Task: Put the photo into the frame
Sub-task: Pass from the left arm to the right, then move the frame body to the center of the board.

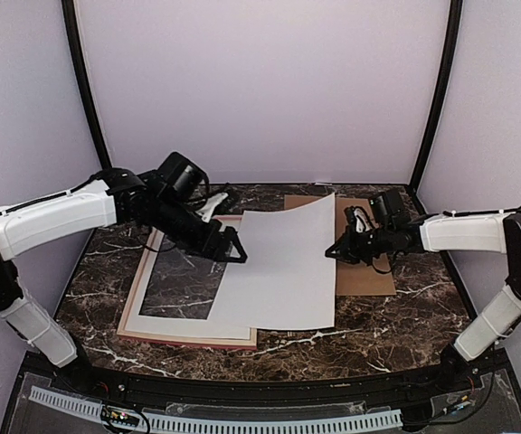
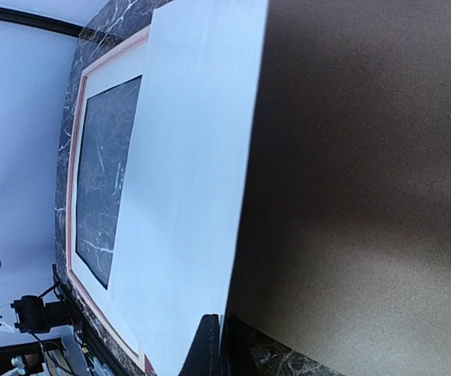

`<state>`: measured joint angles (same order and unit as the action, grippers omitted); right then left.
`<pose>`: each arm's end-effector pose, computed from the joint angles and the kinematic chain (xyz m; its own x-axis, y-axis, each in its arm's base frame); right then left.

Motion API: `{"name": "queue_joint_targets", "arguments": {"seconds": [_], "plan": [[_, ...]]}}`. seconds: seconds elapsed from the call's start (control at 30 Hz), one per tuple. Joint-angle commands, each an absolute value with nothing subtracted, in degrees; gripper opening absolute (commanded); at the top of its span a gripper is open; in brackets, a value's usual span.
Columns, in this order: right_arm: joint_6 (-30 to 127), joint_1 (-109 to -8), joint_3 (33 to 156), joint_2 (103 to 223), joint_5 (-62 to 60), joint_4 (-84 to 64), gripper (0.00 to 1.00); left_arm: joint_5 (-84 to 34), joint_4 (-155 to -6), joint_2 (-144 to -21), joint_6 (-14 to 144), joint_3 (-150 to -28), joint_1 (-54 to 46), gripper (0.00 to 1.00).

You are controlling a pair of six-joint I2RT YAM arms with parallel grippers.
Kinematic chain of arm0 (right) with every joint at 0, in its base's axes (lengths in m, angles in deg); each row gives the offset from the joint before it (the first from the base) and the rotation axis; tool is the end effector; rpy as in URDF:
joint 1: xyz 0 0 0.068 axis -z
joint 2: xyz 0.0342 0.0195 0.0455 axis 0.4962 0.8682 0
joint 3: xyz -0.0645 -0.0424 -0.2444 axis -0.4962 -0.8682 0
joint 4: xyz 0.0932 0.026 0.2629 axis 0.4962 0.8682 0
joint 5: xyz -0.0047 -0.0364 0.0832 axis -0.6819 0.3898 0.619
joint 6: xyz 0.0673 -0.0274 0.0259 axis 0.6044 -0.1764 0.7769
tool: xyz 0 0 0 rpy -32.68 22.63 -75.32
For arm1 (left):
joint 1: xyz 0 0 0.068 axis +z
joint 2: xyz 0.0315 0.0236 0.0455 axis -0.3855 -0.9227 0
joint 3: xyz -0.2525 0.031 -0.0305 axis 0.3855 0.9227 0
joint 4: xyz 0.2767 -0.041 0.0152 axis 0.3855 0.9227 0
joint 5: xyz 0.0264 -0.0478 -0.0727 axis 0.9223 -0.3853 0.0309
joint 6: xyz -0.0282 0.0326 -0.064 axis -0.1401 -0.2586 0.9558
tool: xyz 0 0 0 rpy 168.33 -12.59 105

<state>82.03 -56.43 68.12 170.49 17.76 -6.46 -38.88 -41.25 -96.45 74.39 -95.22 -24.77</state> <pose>0.3013 0.1838 0.1450 -0.9182 0.1873 -0.3489 -0.1215 0.7055 0.6982 0.2380 -0.2952 0.2691 -0.7706 0.3585 -0.5270 0.6209 0.6091 -0.4936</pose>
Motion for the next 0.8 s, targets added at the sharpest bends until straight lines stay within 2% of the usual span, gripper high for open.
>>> {"name": "queue_joint_targets", "arguments": {"seconds": [0.0,0.17,0.3,0.47,0.77], "plan": [[77.0,-56.3,70.6,167.4,19.5,-2.7,0.0,-36.0,-41.2,-88.1,72.8,-89.2,-12.3,0.84],[75.7,-56.3,71.7,166.3,22.4,-1.6,0.0,-33.5,-43.0,-87.3,71.8,-82.7,4.0,0.88],[75.2,-56.3,73.0,165.4,23.0,-0.7,0.0,-28.6,-44.7,-91.3,70.7,-79.4,13.1,0.88],[74.1,-56.3,75.0,165.7,23.1,1.2,0.0,-25.1,-46.9,-97.8,70.8,-78.3,17.4,0.88],[75.1,-56.3,74.6,165.8,24.6,-0.1,0.0,-27.5,-47.0,-106.3,71.5,-80.4,18.8,0.88]]}}
